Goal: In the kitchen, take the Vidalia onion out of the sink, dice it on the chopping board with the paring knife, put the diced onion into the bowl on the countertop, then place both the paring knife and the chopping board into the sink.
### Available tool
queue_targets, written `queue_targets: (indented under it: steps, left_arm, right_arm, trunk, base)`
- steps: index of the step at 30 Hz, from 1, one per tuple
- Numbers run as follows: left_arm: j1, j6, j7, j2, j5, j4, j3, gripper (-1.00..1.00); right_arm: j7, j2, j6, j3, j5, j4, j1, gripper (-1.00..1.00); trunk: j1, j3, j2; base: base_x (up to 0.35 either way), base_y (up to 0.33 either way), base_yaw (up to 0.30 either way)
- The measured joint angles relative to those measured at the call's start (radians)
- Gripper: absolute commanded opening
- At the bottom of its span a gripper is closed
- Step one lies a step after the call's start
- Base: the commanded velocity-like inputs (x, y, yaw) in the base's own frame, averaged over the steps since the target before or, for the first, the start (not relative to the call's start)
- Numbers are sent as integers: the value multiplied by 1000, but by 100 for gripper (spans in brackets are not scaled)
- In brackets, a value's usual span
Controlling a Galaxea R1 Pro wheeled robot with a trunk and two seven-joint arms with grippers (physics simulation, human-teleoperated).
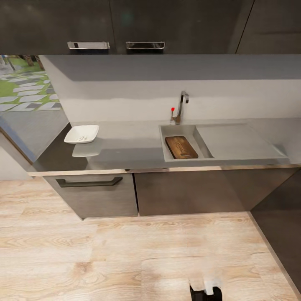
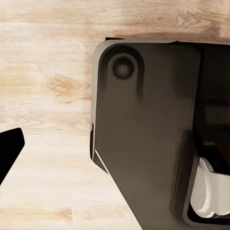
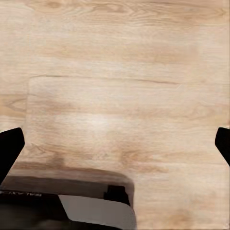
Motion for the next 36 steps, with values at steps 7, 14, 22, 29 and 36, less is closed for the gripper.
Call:
queue_targets:
  steps: [7, 14, 22, 29, 36]
  left_arm:
    - [0, 0, 0, 1, 7, 0, 1, 100]
    - [0, 2, 0, 3, 53, 2, 0, 100]
    - [0, 2, 0, 3, 57, 2, 0, 100]
    - [0, 2, 0, 3, 57, 2, 0, 100]
    - [0, 2, 0, 3, 57, 2, 0, 100]
  right_arm:
    - [39, 48, -90, 0, -5, 122, 85, 100]
    - [17, 30, -95, -4, -12, 131, 203, 100]
    - [16, -42, -94, -4, -18, 131, 268, 100]
    - [18, -34, -96, -4, -19, 126, 275, 100]
    - [18, -25, -96, -5, -20, 125, 276, 100]
  trunk:
    - [0, 0, 0]
    - [0, 0, 0]
    - [0, 3, 0]
    - [0, 14, 0]
    - [0, 25, 0]
  base:
    - [0, 0, 0]
    - [0, 0, 0]
    - [0, 0, 0]
    - [0, 0, 0]
    - [0, 0, 0]
